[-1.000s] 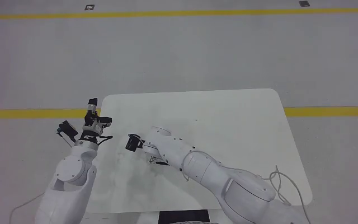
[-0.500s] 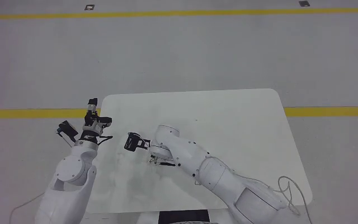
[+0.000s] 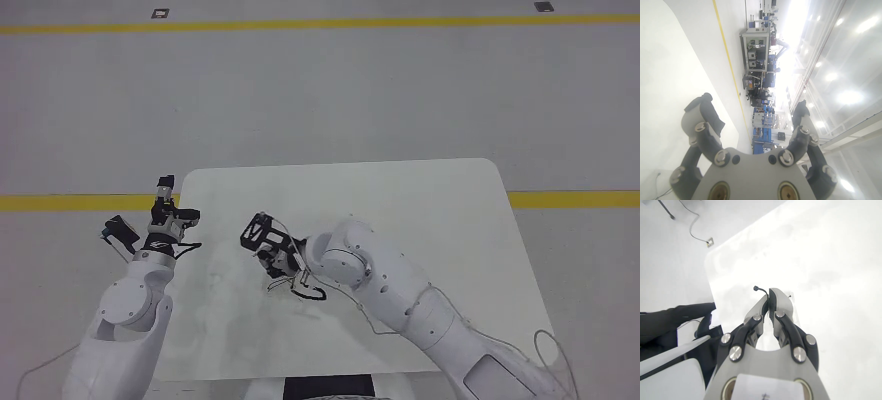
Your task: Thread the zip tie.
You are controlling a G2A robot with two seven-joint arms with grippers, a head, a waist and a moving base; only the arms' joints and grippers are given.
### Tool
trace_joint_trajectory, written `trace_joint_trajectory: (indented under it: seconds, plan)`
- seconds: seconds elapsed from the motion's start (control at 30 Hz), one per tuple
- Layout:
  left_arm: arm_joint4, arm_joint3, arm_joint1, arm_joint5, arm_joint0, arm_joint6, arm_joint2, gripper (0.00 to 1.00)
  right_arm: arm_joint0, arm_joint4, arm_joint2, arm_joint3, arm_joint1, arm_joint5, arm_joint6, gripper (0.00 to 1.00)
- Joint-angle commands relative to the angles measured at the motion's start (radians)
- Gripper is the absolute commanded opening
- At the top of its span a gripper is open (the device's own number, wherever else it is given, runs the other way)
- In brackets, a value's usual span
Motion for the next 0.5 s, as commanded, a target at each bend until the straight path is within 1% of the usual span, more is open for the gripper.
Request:
trace_joint_trajectory:
  seconds: [0.0, 0.47]
  plan:
    - [0.0, 0.0, 0.0, 0.0, 0.0, 0.0, 0.0, 1.0, 0.01, 0.05, -0.015, 0.0, 0.021, 0.0, -0.027, 0.0]
    - [0.0, 0.0, 0.0, 0.0, 0.0, 0.0, 0.0, 1.0, 0.008, 0.053, -0.012, -0.001, 0.022, 0.002, -0.035, 0.0]
